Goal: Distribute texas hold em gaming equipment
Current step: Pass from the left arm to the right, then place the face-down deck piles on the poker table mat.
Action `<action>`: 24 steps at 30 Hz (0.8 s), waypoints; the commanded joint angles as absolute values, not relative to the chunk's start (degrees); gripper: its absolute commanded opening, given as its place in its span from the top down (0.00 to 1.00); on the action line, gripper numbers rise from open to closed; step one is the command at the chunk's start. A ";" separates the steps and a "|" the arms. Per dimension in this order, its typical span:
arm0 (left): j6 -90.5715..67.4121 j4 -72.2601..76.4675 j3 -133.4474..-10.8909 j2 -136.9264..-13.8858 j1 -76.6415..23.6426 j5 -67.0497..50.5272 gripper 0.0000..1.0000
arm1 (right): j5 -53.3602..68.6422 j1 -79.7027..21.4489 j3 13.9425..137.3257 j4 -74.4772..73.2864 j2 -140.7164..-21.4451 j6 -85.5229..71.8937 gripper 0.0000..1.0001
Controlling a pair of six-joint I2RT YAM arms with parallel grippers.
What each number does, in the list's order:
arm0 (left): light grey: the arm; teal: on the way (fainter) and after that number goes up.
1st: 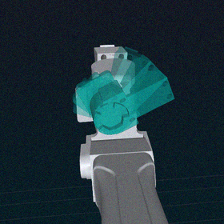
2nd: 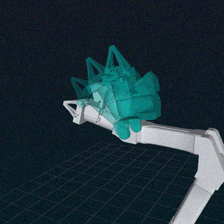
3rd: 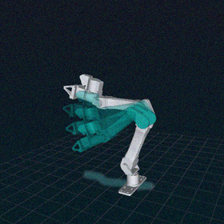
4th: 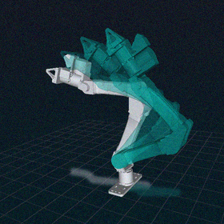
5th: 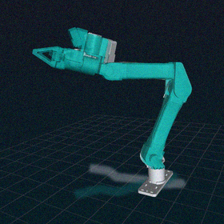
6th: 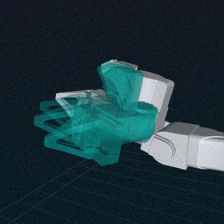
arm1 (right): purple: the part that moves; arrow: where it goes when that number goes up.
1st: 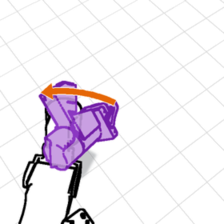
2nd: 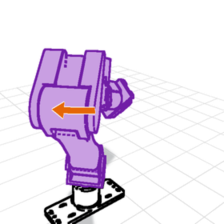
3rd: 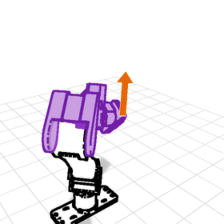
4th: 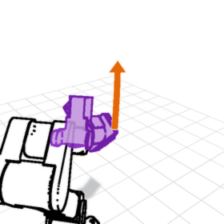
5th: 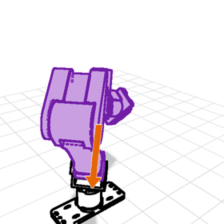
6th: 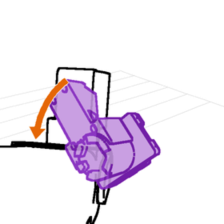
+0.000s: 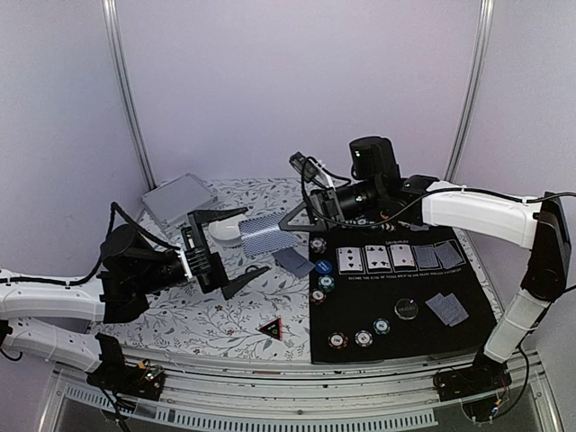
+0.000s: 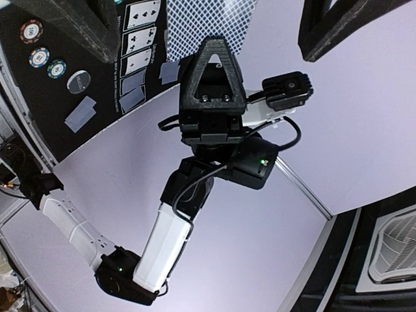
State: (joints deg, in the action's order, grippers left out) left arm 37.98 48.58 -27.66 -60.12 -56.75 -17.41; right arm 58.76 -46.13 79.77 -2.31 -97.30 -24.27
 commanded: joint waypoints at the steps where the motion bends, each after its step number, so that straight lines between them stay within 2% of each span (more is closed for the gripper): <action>1: 37.53 48.95 -28.39 -60.21 -57.23 -17.31 0.02 | 54.49 -39.99 74.12 -8.90 -92.40 -25.78 0.99; 9: 37.78 49.04 -28.32 -60.29 -57.28 -17.05 0.02 | 50.24 -31.73 59.09 -24.49 -87.93 -19.72 0.99; 14: 37.79 48.83 -28.38 -60.53 -57.26 -17.30 0.02 | 48.69 -29.82 53.27 -26.62 -89.04 -17.19 0.98; 24: 38.35 48.27 -28.48 -60.33 -57.33 -17.33 0.02 | 46.40 -27.40 53.84 -26.98 -98.59 -11.75 0.98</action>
